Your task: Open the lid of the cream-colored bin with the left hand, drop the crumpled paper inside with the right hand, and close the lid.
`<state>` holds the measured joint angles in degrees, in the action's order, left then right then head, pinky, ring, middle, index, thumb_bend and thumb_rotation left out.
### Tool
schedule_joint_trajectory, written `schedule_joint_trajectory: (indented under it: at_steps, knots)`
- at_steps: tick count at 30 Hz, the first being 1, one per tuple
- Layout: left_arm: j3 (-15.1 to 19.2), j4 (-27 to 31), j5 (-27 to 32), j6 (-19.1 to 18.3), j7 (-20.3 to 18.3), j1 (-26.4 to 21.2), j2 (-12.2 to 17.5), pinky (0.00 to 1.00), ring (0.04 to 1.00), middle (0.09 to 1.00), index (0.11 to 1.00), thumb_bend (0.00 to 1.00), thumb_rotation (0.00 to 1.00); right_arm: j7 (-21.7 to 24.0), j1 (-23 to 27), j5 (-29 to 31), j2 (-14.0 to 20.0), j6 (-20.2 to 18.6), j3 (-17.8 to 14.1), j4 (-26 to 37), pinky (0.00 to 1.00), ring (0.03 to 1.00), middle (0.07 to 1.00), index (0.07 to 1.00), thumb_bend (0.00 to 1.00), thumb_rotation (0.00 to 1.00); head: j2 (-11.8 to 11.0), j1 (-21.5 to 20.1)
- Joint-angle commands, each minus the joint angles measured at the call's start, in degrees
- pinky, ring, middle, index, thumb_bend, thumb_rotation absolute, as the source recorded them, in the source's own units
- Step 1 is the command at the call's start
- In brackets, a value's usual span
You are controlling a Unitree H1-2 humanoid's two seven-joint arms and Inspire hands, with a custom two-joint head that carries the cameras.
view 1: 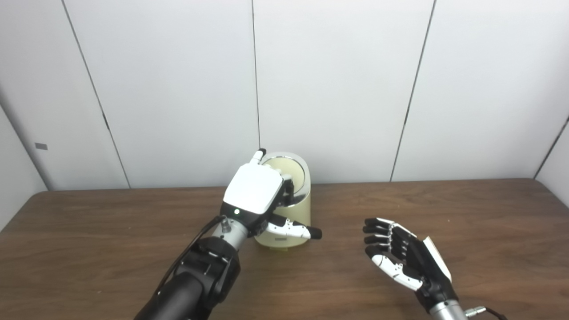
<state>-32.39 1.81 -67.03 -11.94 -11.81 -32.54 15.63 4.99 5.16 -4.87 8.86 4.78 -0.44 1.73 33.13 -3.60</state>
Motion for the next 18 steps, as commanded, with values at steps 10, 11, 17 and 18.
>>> schedule_joint_trajectory:
  at_steps: [10, 11, 17, 18]
  knots:
    - [-2.9, -7.1, 9.0, 1.0, -13.4, 6.5, 1.3, 1.0, 0.789, 0.687, 0.706, 1.0, 0.93, 0.2, 2.4, 0.9, 0.6, 2.0, -0.2, 2.9, 0.62, 0.698, 0.744, 0.752, 0.26, 0.37, 0.1, 0.0]
    - [-2.7, -7.0, 9.5, 1.2, -12.7, 6.6, 1.3, 1.0, 0.789, 0.688, 0.706, 1.0, 0.93, 0.1, 2.4, 0.7, 0.7, 2.2, -0.1, 2.7, 0.62, 0.698, 0.744, 0.753, 0.26, 0.38, 0.1, 0.0]
    - [-0.8, -6.3, 10.3, 6.5, -0.8, 7.3, 1.3, 1.0, 0.886, 0.815, 0.802, 0.99, 0.87, 0.1, 2.5, 0.7, 0.6, 2.3, -0.1, 2.3, 0.61, 0.698, 0.743, 0.753, 0.27, 0.4, -0.1, 0.0]
    - [-0.3, -6.2, 10.2, 7.1, 1.3, 7.5, 1.1, 1.0, 0.912, 0.836, 0.823, 0.98, 0.86, 0.1, 2.6, 0.7, 0.6, 2.4, -0.1, 2.3, 0.61, 0.696, 0.743, 0.753, 0.27, 0.4, -0.1, 0.0]
